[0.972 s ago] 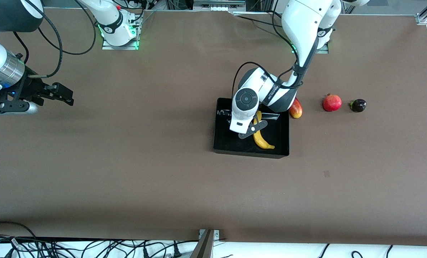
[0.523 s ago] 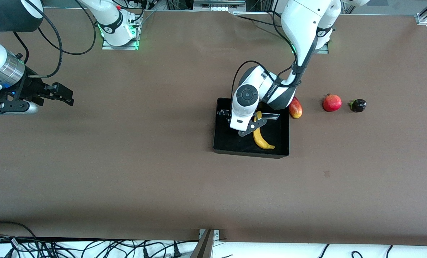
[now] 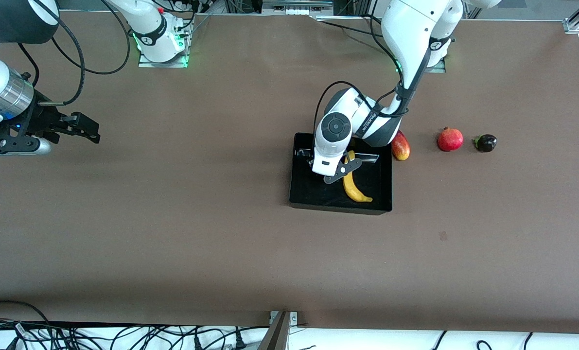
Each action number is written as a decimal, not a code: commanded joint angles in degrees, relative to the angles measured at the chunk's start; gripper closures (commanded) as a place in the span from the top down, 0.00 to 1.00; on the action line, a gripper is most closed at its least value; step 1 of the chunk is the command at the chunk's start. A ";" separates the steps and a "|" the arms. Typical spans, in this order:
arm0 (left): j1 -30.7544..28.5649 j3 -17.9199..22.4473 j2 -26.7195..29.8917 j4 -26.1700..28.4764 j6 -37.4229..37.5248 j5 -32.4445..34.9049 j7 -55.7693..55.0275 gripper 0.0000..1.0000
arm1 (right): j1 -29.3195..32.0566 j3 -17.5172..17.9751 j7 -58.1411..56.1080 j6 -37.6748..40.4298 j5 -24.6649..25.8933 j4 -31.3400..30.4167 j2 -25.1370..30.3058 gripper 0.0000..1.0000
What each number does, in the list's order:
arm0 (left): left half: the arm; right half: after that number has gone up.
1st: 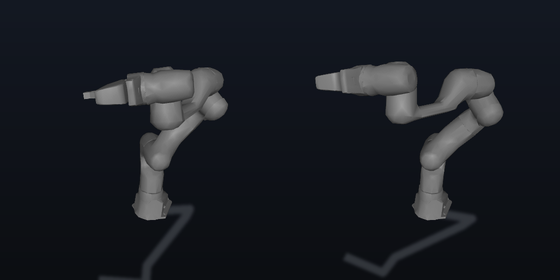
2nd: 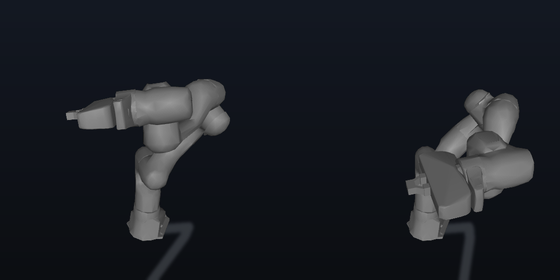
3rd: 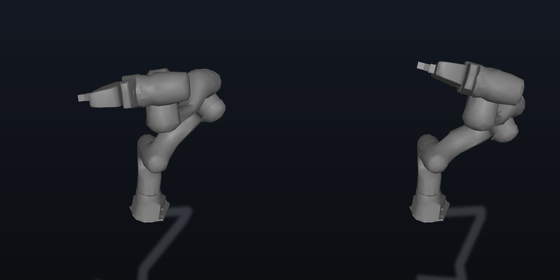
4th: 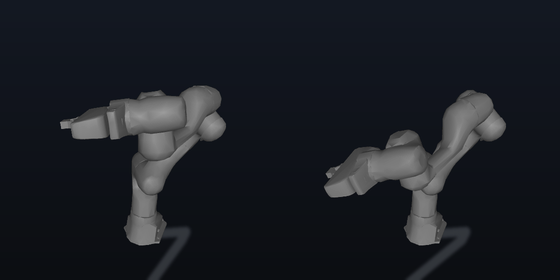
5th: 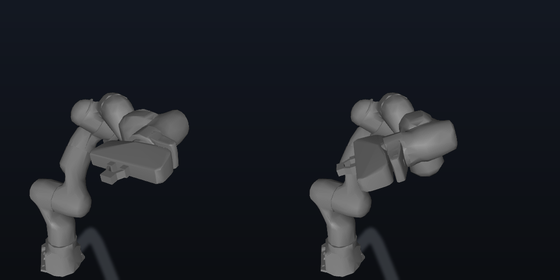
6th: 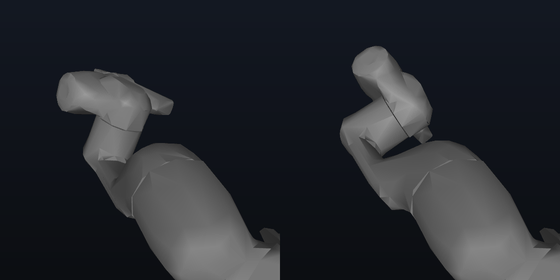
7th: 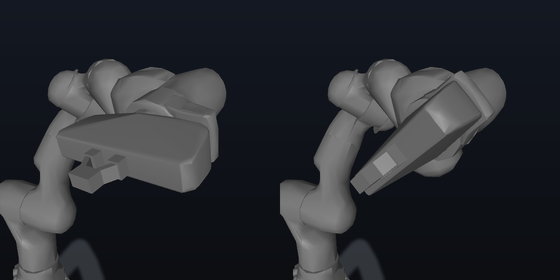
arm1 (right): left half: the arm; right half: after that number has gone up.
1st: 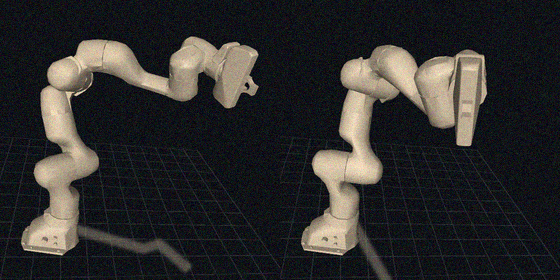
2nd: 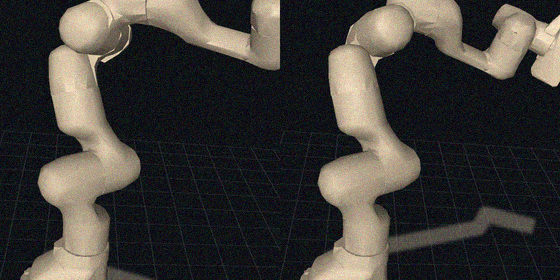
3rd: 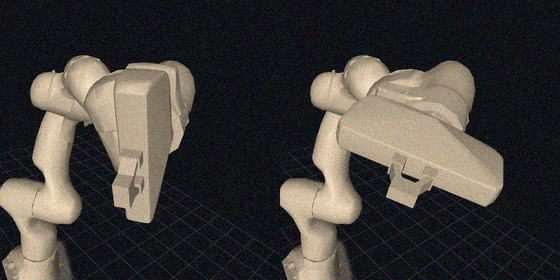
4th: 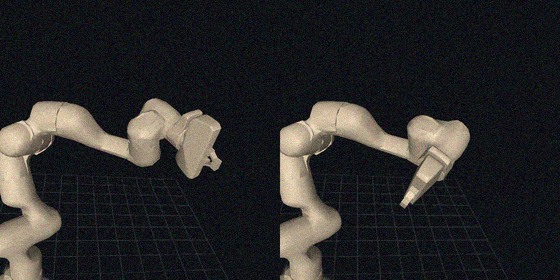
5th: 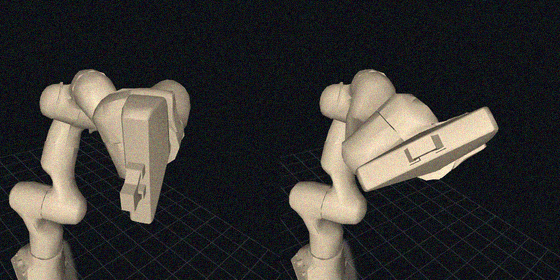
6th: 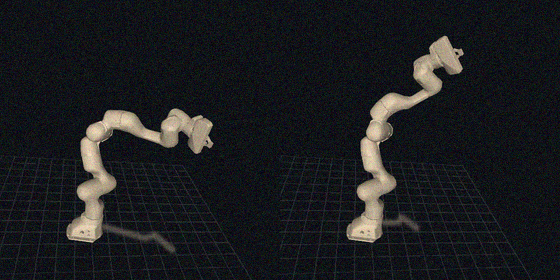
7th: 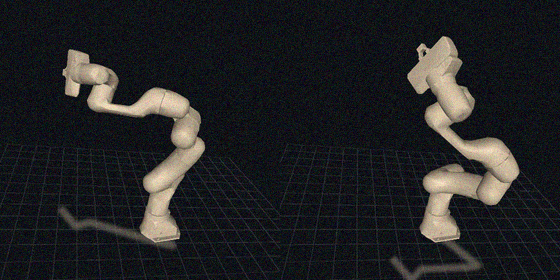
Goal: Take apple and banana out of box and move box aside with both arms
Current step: 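Close the left gripper on the red apple and lift it, then carry the apple out of the tray and set it on the table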
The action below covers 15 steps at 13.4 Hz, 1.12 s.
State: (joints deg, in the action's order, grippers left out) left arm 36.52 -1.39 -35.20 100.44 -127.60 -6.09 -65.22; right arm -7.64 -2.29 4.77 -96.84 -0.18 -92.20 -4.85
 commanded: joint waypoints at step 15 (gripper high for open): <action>-43.19 2.53 2.52 -10.20 8.29 4.95 69.26 0.00 | 0.26 0.62 0.07 0.25 0.53 0.88 -0.24 1.00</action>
State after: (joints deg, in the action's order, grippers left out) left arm -7.26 1.27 -31.50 87.36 -111.63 -2.12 2.99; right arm -7.67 -2.14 4.77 -96.84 -0.18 -92.18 -4.87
